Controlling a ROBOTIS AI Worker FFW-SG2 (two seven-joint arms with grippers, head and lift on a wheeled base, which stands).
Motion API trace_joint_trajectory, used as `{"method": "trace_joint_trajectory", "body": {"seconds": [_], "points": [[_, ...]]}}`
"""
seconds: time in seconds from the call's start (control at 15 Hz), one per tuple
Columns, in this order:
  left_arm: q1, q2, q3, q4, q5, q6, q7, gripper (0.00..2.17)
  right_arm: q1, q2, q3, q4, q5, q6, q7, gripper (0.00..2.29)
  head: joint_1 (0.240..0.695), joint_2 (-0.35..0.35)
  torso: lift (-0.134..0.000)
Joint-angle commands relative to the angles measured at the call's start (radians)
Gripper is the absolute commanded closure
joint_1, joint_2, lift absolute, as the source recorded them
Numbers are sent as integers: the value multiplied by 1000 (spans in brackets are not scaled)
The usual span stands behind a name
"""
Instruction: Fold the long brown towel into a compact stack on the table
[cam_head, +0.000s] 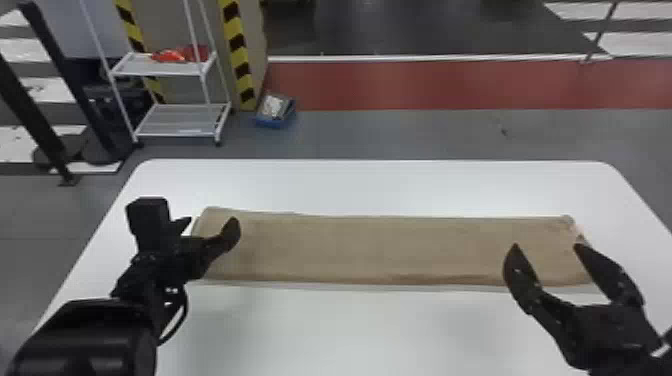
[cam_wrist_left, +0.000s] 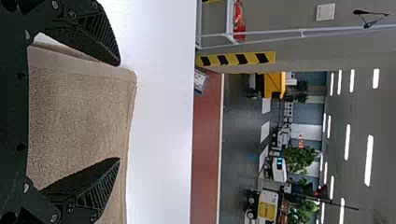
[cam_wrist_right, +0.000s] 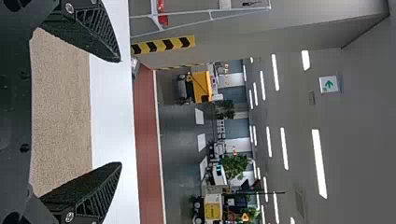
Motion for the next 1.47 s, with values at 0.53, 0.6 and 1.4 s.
{"method": "trace_joint_trajectory", "body": {"seconds": [0.53,0.6,1.4], "points": [[-4,10,33,42,-25,109,-5,282,0,-2,13,1,-9,0,2,97,695,93,-112],[-3,10,32,35,-25,112,-5,336,0,-3,13,1,-11,0,2,97,695,95,-112],[100,-13,-50,-281,-37,195,101,2034,-3,-20,2,0,-37,0,2,97,695,77,-112]]}}
